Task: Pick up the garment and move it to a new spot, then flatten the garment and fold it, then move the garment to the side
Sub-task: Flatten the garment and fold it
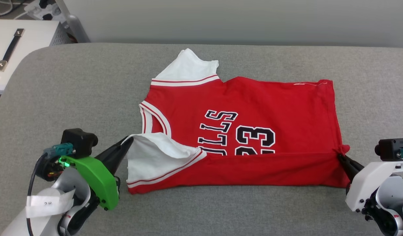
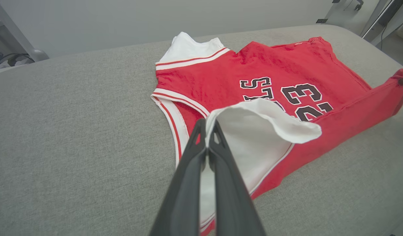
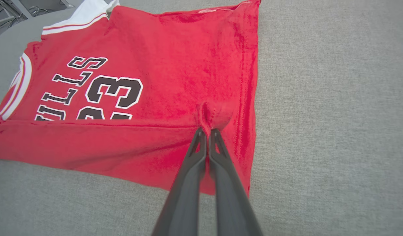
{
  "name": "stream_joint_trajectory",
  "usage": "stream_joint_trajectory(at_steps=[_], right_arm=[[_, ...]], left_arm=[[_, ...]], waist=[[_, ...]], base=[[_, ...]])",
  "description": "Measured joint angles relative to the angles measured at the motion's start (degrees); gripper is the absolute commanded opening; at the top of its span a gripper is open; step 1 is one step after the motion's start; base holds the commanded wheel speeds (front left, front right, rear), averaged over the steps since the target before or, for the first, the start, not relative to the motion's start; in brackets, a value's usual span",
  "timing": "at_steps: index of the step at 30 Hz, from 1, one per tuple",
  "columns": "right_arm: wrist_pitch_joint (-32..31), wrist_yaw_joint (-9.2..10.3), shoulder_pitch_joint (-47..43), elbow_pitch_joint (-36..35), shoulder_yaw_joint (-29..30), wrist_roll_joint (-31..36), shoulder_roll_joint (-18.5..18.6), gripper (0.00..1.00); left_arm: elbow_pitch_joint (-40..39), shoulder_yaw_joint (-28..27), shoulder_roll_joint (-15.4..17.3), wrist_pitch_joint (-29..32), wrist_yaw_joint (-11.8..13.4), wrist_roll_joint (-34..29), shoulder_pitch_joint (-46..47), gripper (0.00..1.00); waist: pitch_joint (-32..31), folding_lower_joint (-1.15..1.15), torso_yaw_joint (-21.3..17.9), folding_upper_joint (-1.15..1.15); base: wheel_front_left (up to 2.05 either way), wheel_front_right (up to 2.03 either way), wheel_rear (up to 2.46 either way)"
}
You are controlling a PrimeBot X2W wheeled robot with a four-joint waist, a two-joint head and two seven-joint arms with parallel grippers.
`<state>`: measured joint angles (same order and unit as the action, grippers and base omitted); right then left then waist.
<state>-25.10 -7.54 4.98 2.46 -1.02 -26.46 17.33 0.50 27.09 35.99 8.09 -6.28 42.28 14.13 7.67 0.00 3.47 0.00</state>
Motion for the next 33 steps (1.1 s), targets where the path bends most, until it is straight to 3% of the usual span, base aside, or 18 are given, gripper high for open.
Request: stream_joint_trajectory(at_steps=[15, 16, 17, 18, 19, 29, 33], right_arm=[[1.44, -0.01, 7.21, 9.57, -2.35, 0.52, 0.70, 0.00], [1.78, -0.01, 7.50, 10.24, -2.50, 0.52, 0.69, 0.00], [2.05, -0.01, 7.75, 10.78, -2.61, 0.53, 0.68, 0.06], [2.52, -0.01, 7.95, 11.17, -2.72, 0.74, 0.70, 0.43], [2.86, -0.01, 8.15, 11.77, -2.76, 0.97, 0.64, 1.00], [5.81, 0.00, 7.99, 13.63, -4.23, 1.02, 0.93, 1.00], [5.97, 0.00, 6.66, 11.59, -4.27, 1.20, 1.59, 1.00]], left_arm=[[16.11, 7.05, -3.81, -2.23, -1.03, -0.71, 12.33, 0.00], [17.63, 7.76, -4.19, -2.53, -1.04, -0.81, 12.98, 0.47], [19.27, 8.32, -4.50, -2.89, -1.04, -1.15, 13.55, 0.95], [20.67, 8.68, -4.81, -3.09, -1.04, -1.27, 13.98, 1.00], [22.25, 9.32, -5.13, -3.23, -1.04, -1.46, 14.32, 1.00], [28.20, 8.78, -8.01, -10.26, -1.01, 1.71, 14.28, 1.00], [27.69, 6.87, -8.96, -12.06, 0.87, 3.81, 12.94, 1.00]], waist=[[7.10, 0.00, 0.13, 0.00], [7.06, 0.00, 0.14, 0.00], [7.00, 0.00, 0.16, 0.00], [6.94, 0.00, 0.18, 0.00], [6.83, 0.00, 0.18, 0.00], [2.90, 0.00, 0.09, 0.00], [0.46, 0.00, 0.05, 0.00]], base=[[0.00, 0.00, 0.00], [0.00, 0.00, 0.00], [0.00, 0.00, 0.00], [0.00, 0.00, 0.00], [0.00, 0.00, 0.00], [0.00, 0.00, 0.00], [0.00, 0.00, 0.00]])
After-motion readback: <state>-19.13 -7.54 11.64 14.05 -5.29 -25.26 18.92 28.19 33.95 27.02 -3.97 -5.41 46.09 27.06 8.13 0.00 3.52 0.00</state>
